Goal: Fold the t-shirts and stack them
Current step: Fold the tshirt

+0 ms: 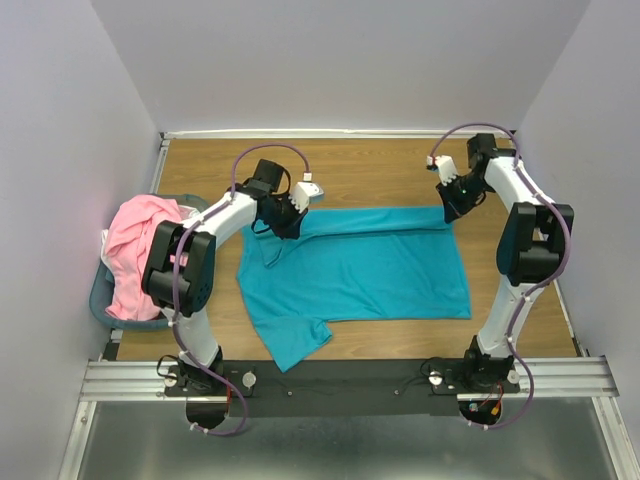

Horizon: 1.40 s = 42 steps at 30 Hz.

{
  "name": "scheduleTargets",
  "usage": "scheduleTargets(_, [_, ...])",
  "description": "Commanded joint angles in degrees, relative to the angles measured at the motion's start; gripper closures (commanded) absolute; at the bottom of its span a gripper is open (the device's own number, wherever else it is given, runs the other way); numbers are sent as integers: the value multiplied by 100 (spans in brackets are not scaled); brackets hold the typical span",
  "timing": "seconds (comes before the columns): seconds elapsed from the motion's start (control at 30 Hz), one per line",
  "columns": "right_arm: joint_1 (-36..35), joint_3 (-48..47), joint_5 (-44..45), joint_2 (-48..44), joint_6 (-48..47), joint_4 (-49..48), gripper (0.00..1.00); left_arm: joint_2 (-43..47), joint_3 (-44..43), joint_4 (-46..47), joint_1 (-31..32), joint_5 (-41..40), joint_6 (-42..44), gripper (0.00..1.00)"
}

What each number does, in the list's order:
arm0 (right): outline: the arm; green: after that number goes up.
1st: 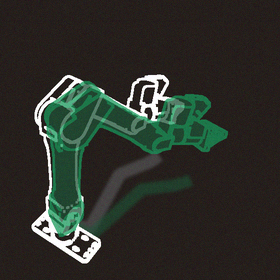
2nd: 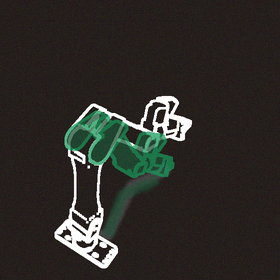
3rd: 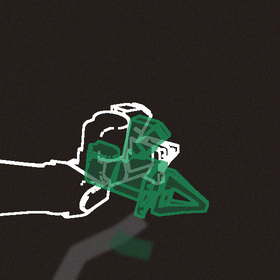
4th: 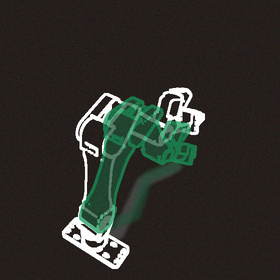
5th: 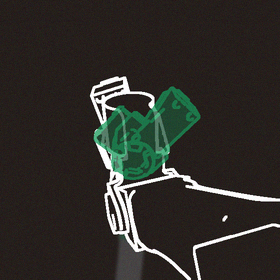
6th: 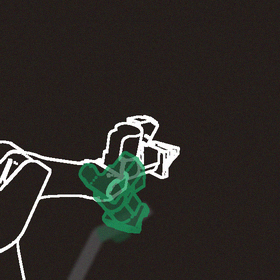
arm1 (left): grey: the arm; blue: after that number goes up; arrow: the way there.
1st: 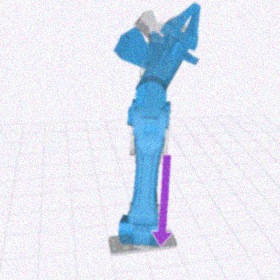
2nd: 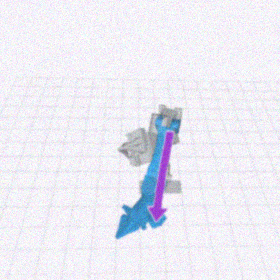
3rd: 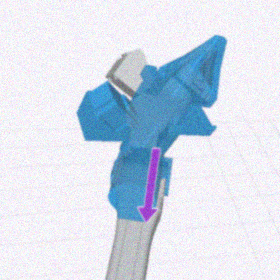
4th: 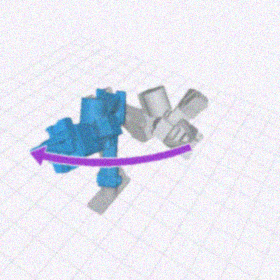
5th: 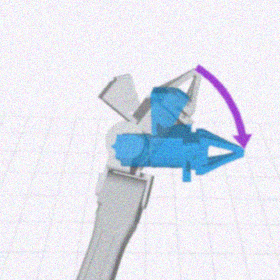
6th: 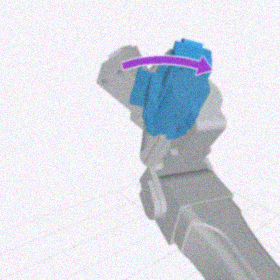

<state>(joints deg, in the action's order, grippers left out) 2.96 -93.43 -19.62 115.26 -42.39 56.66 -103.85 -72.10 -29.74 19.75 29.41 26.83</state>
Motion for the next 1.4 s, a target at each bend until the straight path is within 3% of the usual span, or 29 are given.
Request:
scheduleTargets(0.0, [-32,237,283,-224,-304,90,99,251,125,-138,143,3,173,100])
scheduleTargets(0.2, [-32,325,371,-74,-331,82,99,129,231,-243,380,-14,305,100])
scheduleTargets(0.47, [-32,369,432,-30,-366,90,96,120,301,-875,697,74,885,79])
scheduleTargets(0.57, [-32,404,467,-48,-384,108,89,155,301,-1113,715,249,1096,74])
scheduleTargets(0.7, [-24,422,608,-126,-463,134,68,374,258,-1306,654,557,1193,66])
scheduleTargets(1.0, [-32,-518,-138,83,441,336,64,516,-226,-508,-708,49,51,66])
scheduleTargets(1.17, [-76,-826,-95,584,899,337,66,94,-314,-314,-832,-365,-213,66])
scheduleTargets(1.37, [-155,-520,290,822,1014,-14,67,-328,-261,29,-832,-971,-696,66])
